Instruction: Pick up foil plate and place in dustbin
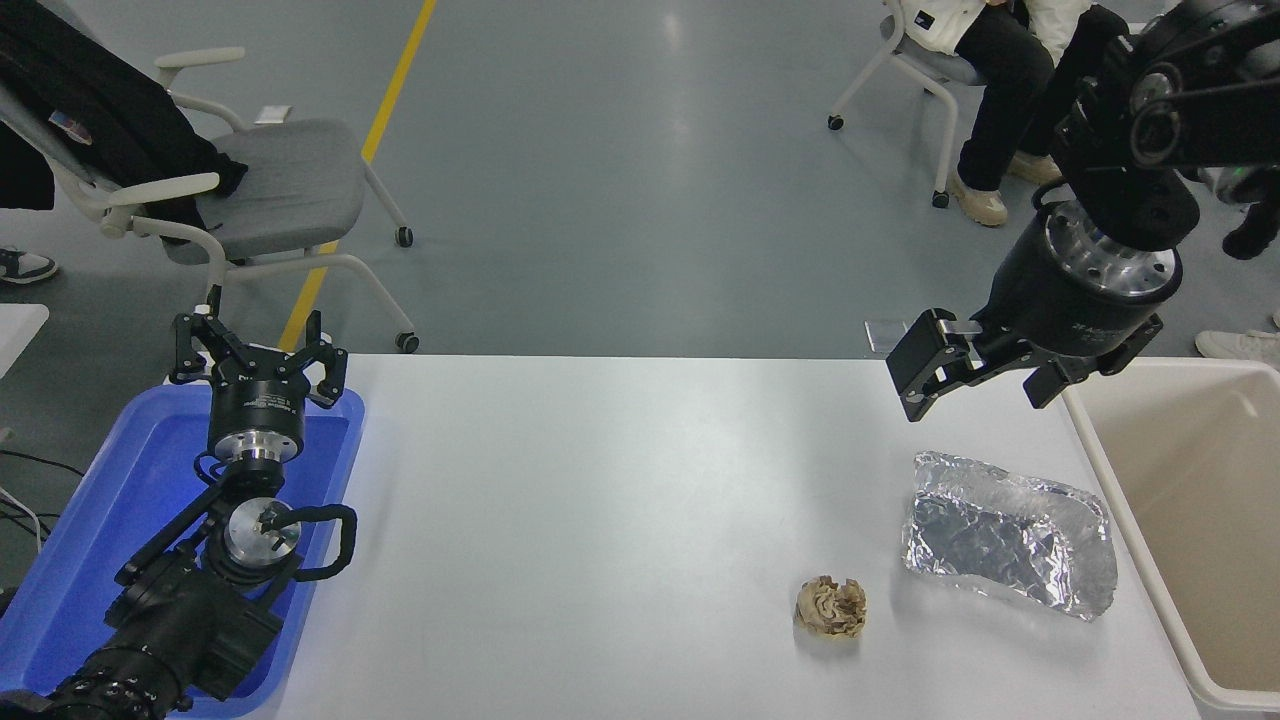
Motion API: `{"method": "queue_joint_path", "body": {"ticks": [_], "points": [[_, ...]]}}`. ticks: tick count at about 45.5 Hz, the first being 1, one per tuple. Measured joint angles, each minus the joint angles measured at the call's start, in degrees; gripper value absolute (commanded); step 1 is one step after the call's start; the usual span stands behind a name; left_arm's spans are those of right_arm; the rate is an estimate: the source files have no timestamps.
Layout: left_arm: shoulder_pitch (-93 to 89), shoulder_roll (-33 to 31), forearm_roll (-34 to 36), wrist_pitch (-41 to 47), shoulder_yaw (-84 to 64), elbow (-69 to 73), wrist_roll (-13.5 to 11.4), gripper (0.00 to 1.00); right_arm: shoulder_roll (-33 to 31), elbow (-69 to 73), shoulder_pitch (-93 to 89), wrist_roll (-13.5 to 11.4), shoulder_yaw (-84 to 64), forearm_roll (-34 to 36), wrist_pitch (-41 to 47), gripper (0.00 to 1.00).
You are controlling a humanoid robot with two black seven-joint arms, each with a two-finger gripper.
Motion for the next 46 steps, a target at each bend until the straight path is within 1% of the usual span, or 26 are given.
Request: {"method": "queue_joint_path", "body": {"ticks": [17, 26, 31, 46], "points": [[-0.12, 0.04, 0.51, 0.0, 1.56, 0.0, -0.09, 0.99, -0.1, -3.22, -5.4, -0.07, 1.71, -1.5, -1.54, 1.0], [-0.27, 0.14, 0.23, 0.0, 2.54, -0.01, -0.08, 0.99, -1.48, -6.47, -11.24, -0.07, 3.67, -4.71, -3.16, 1.0], [-0.31, 0.16, 0.17, 0.0, 2.79, -0.01, -0.03, 0.99, -4.71, -7.73, -14.53, -0.01, 4.74, -8.2, -3.56, 1.0], [-0.34, 0.17, 0.11, -0.01, 3.09, -0.01, -0.03, 0.99, -19.33, -13.18, -26.76, 0.04, 9.26, -22.03, -5.19, 1.0]]}}
